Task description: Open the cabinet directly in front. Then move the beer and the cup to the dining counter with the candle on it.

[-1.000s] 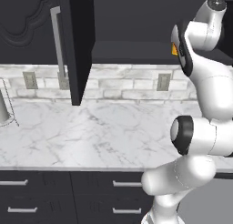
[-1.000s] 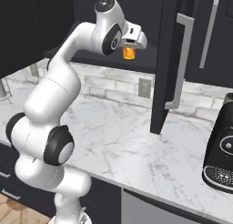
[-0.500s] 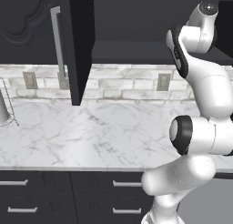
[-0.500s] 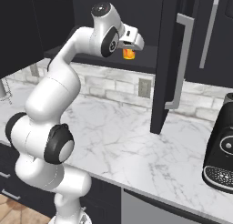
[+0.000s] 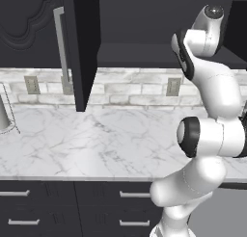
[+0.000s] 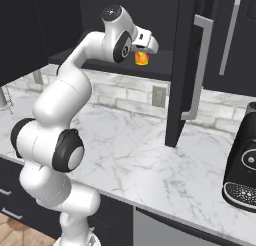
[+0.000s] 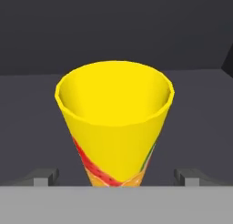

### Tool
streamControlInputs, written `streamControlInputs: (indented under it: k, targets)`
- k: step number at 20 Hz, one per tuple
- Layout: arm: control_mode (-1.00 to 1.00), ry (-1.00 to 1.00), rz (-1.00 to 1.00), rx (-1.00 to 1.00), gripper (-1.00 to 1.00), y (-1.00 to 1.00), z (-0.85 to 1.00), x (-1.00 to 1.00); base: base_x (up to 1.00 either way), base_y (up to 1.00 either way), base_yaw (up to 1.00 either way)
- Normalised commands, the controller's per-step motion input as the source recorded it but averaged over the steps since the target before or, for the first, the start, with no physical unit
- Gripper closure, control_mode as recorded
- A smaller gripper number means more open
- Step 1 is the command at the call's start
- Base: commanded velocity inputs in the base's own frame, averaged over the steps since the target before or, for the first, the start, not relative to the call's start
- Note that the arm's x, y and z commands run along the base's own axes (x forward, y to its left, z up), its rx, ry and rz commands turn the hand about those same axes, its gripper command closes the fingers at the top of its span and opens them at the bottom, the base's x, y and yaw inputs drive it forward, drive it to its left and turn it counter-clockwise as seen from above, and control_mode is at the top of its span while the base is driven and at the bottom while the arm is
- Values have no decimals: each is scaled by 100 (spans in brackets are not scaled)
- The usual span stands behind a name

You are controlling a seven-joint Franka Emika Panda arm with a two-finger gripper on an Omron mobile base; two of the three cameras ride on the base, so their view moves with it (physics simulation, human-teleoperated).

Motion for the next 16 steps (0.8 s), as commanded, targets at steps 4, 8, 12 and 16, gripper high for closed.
streamControlInputs:
  k: [4, 8, 12, 16]
  targets:
    - [-100, -1, 0, 0, -100, 0, 0, 22, 0, 0, 0]
    - [-100, 0, 0, 0, -100, 0, 0, 13, 0, 0, 0]
    - [-100, 0, 0, 0, -100, 0, 0, 3, 0, 0, 0]
    - [-100, 0, 0, 0, -100, 0, 0, 3, 0, 0, 0]
